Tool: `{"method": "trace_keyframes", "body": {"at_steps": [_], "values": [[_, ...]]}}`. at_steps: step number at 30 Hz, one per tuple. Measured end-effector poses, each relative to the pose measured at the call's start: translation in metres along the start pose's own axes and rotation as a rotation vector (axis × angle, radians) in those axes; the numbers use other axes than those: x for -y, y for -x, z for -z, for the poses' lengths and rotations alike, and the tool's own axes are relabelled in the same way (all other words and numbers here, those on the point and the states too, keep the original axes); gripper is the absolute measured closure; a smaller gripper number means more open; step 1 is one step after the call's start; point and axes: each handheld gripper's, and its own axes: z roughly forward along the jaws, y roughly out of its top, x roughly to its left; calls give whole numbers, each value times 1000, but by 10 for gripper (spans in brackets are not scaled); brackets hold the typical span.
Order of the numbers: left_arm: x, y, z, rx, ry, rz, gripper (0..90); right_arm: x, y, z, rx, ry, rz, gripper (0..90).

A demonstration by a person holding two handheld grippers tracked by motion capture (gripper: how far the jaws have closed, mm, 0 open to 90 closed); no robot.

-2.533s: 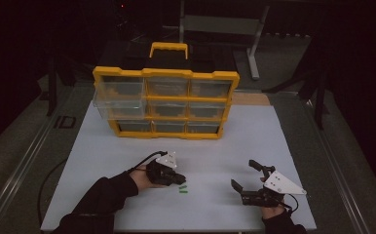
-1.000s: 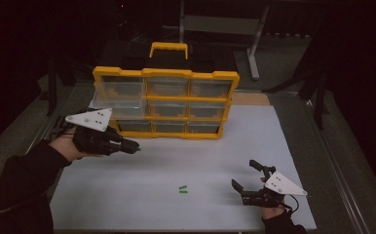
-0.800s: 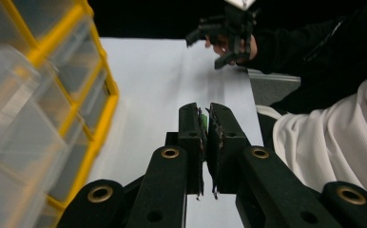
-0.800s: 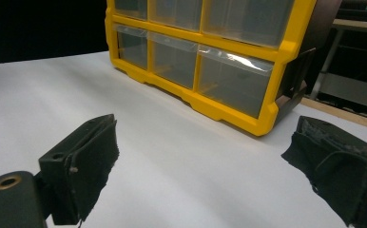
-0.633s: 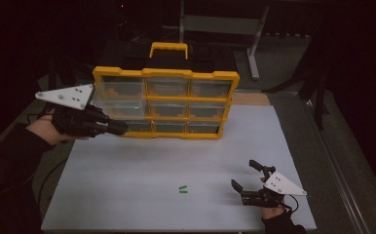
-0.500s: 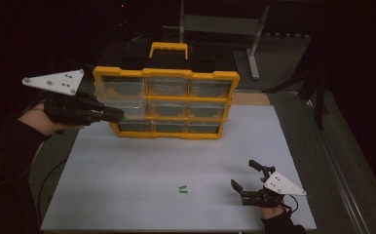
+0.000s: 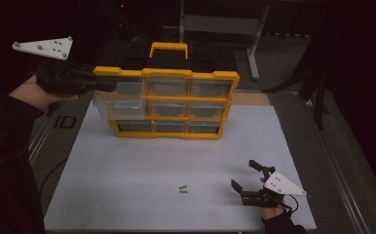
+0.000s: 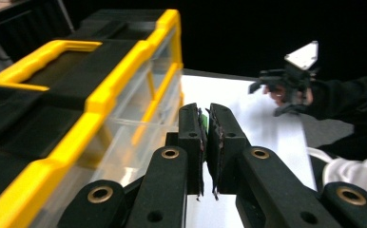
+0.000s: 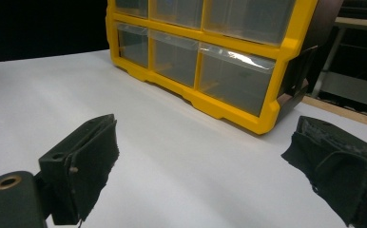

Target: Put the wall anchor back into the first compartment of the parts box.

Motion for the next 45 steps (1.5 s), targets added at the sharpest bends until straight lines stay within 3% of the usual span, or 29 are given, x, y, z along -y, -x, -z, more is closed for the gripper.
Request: {"method": "trace_keyframes", "body": {"at_steps": [5,10,11,12,15,21,29,30,31,35,37,39,45], "values": [[6,-11,-6,-47,-49,24,831,0,0,-1,-1,-5,3,81],[7,-17,-14,-74,-125,114,831,0,0,0,1,-4,-2,81],[7,-17,-14,-74,-125,114,831,0,0,0,1,-4,-2,81],[6,-17,-18,-90,-161,128,831,0,0,0,1,-5,-2,81],[5,-17,-23,-108,-207,141,831,0,0,0,0,-4,5,80],[6,-19,-26,-168,-262,169,805,0,0,0,1,-1,2,81],[0,-11,-28,-174,-272,190,432,-1,-1,1,4,-2,4,81],[-1,-9,-28,-165,-266,194,310,-1,-1,1,3,-3,6,81],[-2,-7,-28,-165,-264,186,244,-1,-1,1,3,-2,7,80],[-4,-2,-30,-134,-255,177,75,-1,-1,1,6,-1,5,81],[-5,4,-34,-117,-252,164,75,-1,-1,1,6,-1,5,80],[-7,8,-36,-109,-239,161,10,-1,-1,1,4,-1,7,81],[-11,22,-44,-72,-166,144,0,-1,-1,1,5,0,9,81]]}}
